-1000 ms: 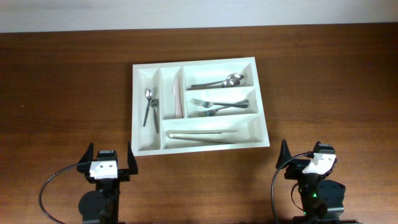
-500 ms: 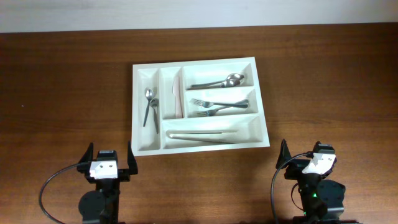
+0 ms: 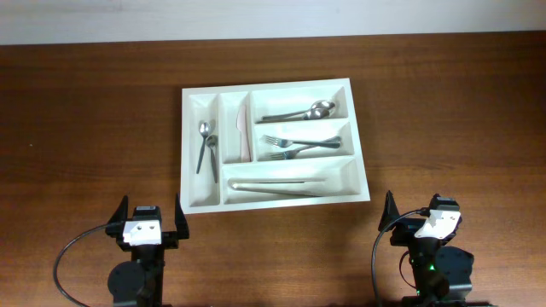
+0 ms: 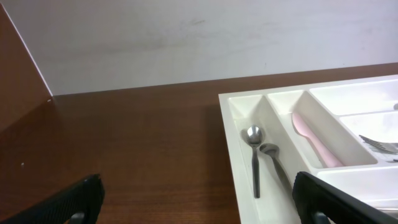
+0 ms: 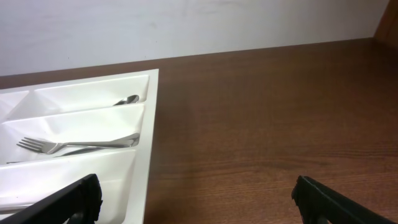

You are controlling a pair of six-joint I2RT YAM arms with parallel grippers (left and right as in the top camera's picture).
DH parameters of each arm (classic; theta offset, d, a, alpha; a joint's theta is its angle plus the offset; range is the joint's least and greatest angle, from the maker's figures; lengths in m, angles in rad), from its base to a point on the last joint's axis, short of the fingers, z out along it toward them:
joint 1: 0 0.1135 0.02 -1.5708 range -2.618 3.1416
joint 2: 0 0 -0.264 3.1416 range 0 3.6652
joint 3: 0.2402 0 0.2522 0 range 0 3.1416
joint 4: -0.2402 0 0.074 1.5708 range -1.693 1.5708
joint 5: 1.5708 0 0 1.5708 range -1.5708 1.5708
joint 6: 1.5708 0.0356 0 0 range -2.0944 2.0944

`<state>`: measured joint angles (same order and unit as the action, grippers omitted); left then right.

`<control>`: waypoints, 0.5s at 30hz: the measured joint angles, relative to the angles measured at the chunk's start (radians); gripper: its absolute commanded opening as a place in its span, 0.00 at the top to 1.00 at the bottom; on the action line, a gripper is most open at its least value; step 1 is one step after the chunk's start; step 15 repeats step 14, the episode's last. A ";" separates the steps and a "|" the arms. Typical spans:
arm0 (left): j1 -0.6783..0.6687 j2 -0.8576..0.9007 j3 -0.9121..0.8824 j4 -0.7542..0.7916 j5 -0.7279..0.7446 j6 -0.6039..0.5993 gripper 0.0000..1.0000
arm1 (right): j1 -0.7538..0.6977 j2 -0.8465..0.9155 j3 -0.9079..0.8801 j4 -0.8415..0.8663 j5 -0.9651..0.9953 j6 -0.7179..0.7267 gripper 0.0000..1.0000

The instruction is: Pack container

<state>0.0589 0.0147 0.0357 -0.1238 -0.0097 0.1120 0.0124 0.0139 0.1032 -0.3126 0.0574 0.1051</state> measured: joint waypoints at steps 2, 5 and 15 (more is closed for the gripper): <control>0.000 0.000 0.000 0.000 0.000 0.000 0.01 | 0.000 0.000 0.000 0.000 0.000 0.000 0.01; 0.000 0.000 0.000 0.000 0.000 0.000 0.01 | 0.000 0.000 0.000 0.000 0.000 0.000 0.01; 0.000 0.000 0.000 0.000 0.000 0.000 0.01 | 0.000 0.000 0.000 0.000 0.000 0.000 0.01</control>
